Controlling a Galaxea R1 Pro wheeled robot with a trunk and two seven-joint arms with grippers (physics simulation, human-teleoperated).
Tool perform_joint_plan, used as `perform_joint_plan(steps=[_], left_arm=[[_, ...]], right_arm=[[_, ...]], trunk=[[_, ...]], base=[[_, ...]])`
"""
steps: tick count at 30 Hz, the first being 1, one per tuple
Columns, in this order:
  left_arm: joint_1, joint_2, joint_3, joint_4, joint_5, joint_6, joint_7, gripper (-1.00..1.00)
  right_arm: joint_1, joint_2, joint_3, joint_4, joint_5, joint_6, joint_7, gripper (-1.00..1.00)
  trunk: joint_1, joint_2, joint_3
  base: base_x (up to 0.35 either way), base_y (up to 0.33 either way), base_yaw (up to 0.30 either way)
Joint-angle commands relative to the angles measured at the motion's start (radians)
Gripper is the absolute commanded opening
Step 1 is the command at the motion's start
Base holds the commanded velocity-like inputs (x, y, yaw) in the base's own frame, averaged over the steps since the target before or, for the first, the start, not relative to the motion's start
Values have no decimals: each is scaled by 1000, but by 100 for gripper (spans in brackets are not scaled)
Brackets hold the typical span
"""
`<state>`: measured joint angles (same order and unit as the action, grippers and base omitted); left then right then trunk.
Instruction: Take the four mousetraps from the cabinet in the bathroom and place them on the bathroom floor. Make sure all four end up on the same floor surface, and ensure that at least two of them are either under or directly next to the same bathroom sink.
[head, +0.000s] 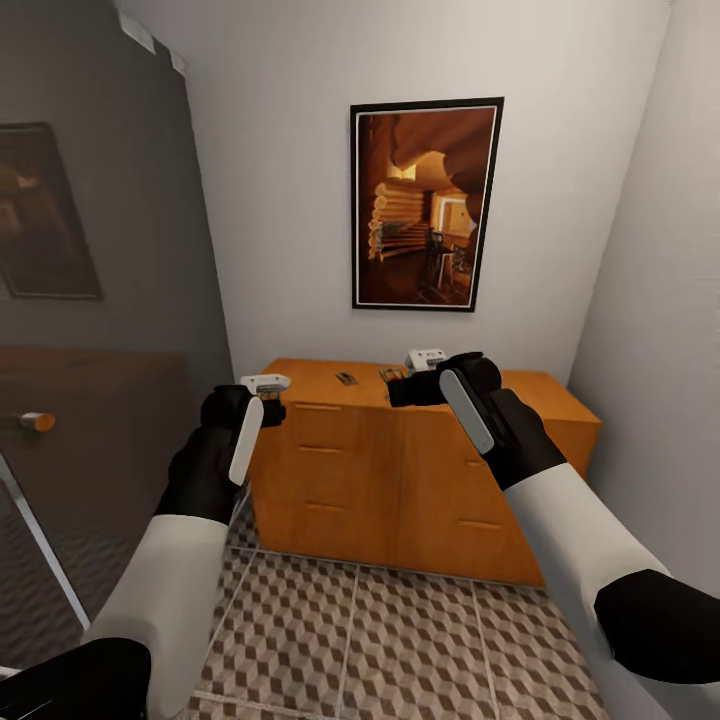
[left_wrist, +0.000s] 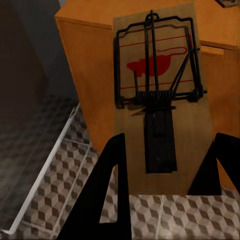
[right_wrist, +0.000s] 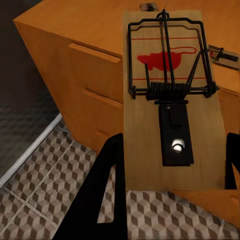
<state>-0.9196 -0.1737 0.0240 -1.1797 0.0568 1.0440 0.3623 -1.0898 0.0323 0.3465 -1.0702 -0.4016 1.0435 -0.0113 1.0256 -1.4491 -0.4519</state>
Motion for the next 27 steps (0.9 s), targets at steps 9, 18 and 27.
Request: perform_joint_plan(steps=[9, 18, 27], left_arm=[[-1, -1, 2, -1, 6, 3, 6, -100], [-1, -1, 2, 10, 9, 3, 6, -100], [-1, -1, 2, 140, 8, -4, 3, -100]], right_arm=[[-1, 0, 1, 3, -2, 4, 3, -100], [-1, -2, 0, 2, -2, 4, -4, -100], [14, -29, 2, 21, -4, 4, 4, -100]], trunk=[[-1, -1, -1], [-1, -1, -1], [-1, -1, -1]], base=[[-346, 0, 0], [-346, 0, 0], [-346, 0, 0]])
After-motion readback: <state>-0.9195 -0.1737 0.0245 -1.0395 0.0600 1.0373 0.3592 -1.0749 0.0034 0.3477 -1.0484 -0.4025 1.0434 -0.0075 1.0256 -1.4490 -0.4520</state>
